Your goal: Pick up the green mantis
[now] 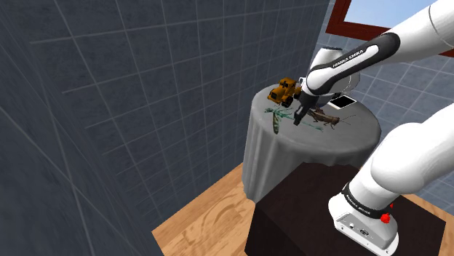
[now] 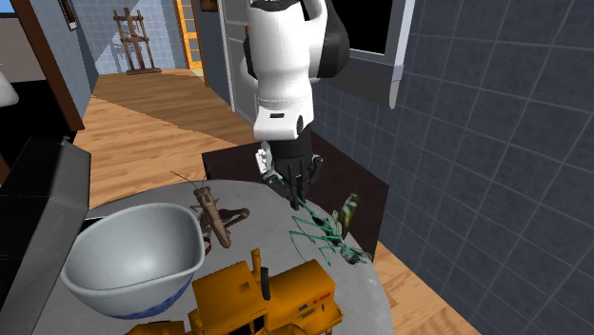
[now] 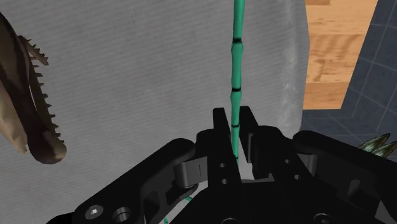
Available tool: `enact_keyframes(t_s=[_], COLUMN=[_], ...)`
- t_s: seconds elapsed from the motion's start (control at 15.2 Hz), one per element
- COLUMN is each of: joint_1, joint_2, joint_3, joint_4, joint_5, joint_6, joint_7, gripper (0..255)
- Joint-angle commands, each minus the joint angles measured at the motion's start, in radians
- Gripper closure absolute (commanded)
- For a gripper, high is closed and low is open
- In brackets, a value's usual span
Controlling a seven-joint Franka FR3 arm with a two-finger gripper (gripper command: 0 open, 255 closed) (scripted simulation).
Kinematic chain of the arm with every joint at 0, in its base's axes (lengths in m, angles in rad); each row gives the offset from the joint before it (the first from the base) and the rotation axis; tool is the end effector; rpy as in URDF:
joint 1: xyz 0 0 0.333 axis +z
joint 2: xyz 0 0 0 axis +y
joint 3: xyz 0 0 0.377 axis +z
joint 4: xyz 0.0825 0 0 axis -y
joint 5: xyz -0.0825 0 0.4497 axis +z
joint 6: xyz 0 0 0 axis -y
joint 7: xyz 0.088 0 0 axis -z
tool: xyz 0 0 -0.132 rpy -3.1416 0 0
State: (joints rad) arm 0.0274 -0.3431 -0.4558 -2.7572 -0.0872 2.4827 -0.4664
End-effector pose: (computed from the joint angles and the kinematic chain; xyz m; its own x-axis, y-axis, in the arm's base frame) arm 0.3762 -0.1564 0.2961 0.9891 0.1232 0.0806 0.1284 -0.9897 -0.0628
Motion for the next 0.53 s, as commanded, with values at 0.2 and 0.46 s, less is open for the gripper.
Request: enact_keyframes(t_s=[0.2, 0.46], joint_1=[-0.016, -0.021], joint_2=[-0.066, -0.091], joint_3=[0.022, 0.031], joint_4=[0.026, 0.04], joint_5=[-0.021, -0.026], joint_6=[-0.091, -0.128], joint_7=[0.024, 0.032], gripper=[255, 255])
